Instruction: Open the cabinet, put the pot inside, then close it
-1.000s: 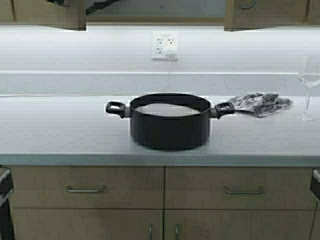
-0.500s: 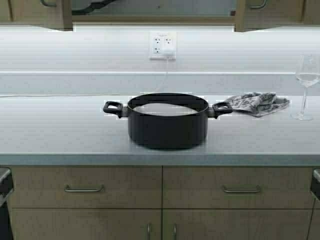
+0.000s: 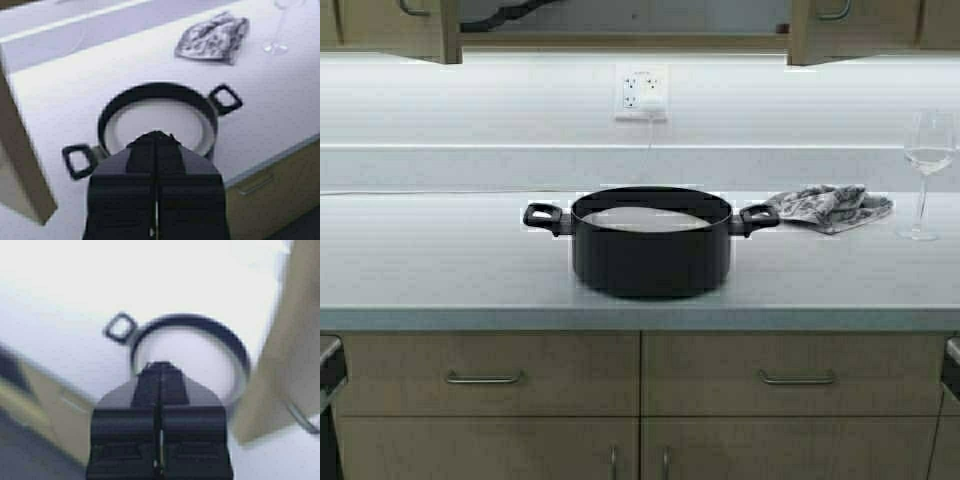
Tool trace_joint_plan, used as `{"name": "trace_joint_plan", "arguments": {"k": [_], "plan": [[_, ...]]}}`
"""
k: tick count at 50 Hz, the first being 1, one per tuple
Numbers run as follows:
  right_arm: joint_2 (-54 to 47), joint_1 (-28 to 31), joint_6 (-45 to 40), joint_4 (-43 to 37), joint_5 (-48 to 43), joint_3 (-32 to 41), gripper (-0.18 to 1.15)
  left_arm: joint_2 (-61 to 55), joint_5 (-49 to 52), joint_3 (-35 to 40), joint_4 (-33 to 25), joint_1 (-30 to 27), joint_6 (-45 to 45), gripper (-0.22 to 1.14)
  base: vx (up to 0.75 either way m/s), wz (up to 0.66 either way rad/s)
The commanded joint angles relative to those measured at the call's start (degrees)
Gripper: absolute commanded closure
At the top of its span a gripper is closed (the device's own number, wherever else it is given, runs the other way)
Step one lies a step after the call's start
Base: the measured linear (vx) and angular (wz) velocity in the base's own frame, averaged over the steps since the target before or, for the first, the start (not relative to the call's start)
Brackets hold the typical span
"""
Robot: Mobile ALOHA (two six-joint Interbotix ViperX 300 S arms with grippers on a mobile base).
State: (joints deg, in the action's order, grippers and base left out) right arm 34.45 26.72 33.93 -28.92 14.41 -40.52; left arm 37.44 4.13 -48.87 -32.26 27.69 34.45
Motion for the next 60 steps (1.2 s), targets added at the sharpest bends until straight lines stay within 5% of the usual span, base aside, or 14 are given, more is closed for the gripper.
{"name": "trace_joint_plan", "arguments": {"k": [1, 33, 60], "plan": [[-6.06, 4.48, -1.14, -0.18, -6.77, 4.22, 0.9, -5.45, -7.29, 3.25, -0.09, 4.48, -0.88, 0.89, -0.01, -0.01], [-30.15, 3.43, -3.52, 4.48, -14.15, 22.94, 0.91, -39.38, -25.93, 21.62, 0.26, 5.71, -5.8, 0.89, 0.0, 0.0], [-20.04, -9.84, -3.52, 5.63, -11.95, 13.18, 0.91, -31.9, -26.28, 12.22, 0.35, -6.06, -5.54, 0.89, 0.0, 0.0]]}}
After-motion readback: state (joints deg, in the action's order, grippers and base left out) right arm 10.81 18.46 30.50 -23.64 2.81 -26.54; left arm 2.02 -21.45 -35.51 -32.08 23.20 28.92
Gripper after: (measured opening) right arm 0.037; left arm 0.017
